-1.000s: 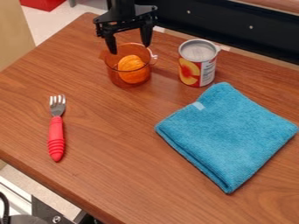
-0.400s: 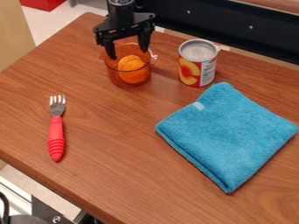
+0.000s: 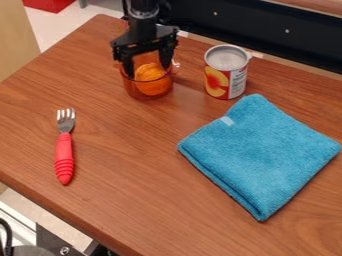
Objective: Put the yellow object below the blue cloth
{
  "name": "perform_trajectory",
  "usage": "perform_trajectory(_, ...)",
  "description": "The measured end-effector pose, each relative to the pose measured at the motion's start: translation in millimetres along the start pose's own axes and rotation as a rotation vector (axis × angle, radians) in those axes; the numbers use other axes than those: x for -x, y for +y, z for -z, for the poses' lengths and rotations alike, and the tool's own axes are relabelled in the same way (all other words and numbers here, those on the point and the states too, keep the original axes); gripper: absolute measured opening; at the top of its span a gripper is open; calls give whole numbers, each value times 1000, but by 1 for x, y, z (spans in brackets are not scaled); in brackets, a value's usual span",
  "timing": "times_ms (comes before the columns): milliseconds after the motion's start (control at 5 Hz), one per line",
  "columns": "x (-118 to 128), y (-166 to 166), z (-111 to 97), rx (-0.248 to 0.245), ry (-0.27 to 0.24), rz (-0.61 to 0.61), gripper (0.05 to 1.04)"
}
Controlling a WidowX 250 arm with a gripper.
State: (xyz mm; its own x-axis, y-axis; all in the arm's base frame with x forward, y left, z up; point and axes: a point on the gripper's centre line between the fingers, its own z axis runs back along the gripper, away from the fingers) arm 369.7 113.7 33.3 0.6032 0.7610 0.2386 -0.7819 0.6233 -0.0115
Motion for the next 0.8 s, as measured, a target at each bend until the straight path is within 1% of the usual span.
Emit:
perform_trajectory(200, 2, -3, 7, -11, -34, -13, 995)
perform_trajectory(400, 6, -2, 15, -35, -18, -15, 954)
perform_trajectory(600, 4, -6, 18, -48, -25, -42, 809)
perform_trajectory(800, 4, -5, 18, -50, -25, -50, 809)
